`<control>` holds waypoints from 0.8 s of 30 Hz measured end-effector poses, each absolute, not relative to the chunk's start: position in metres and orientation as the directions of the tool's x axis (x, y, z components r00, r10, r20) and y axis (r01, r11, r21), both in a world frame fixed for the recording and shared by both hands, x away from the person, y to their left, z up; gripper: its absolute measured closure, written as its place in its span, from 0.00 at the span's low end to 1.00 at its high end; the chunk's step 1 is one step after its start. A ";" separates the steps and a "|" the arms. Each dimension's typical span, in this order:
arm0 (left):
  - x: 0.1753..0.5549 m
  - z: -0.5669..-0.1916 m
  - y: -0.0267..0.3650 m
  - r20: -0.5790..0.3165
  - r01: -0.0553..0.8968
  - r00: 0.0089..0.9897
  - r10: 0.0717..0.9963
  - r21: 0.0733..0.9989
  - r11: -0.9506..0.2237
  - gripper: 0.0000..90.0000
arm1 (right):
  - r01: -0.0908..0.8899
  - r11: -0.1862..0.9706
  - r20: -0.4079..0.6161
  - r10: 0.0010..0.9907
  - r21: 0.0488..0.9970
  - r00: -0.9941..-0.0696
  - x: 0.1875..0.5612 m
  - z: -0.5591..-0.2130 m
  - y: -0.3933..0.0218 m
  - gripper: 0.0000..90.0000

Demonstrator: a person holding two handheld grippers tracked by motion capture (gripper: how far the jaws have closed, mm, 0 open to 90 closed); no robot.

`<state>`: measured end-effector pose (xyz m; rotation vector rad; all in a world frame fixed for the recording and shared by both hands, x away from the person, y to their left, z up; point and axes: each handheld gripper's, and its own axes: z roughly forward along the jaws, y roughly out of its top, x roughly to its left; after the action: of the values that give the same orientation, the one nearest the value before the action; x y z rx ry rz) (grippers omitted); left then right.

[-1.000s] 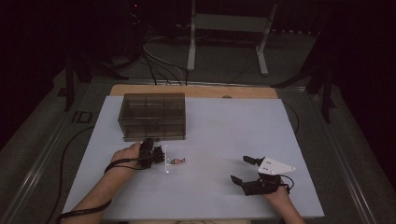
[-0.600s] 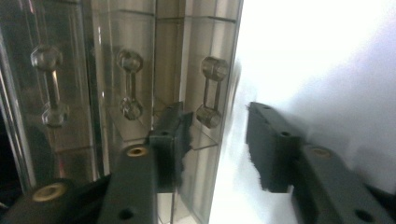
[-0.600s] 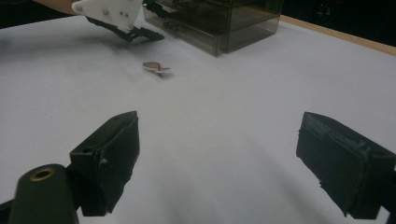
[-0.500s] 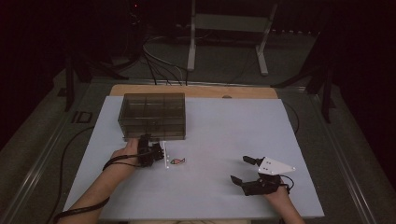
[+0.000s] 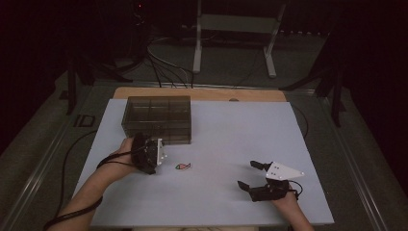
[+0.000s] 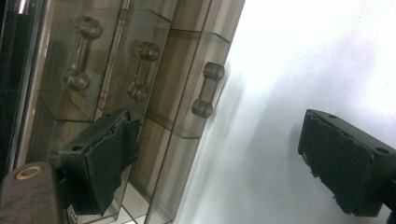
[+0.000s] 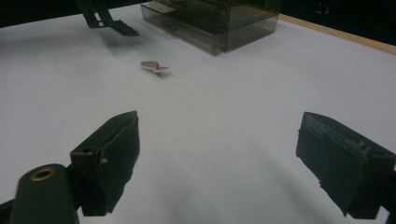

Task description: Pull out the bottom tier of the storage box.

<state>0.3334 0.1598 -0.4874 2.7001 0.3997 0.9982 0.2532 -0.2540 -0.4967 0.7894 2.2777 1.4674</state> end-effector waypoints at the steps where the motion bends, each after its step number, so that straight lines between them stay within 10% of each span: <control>1: 0.334 -0.485 0.162 0.574 0.175 0.745 0.340 0.323 -0.930 0.10 | 0.277 0.321 0.030 0.603 0.906 -0.797 0.253 -0.497 -0.254 0.15; 24: 0.347 -0.470 0.206 0.282 0.219 0.875 0.394 0.497 -0.840 0.00 | 0.276 0.322 0.029 0.603 0.906 -0.797 0.253 -0.497 -0.254 0.15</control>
<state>0.3469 0.2064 -0.4698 2.5849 0.4482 0.5221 0.2531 -0.2542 -0.4966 0.7876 2.2780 1.4665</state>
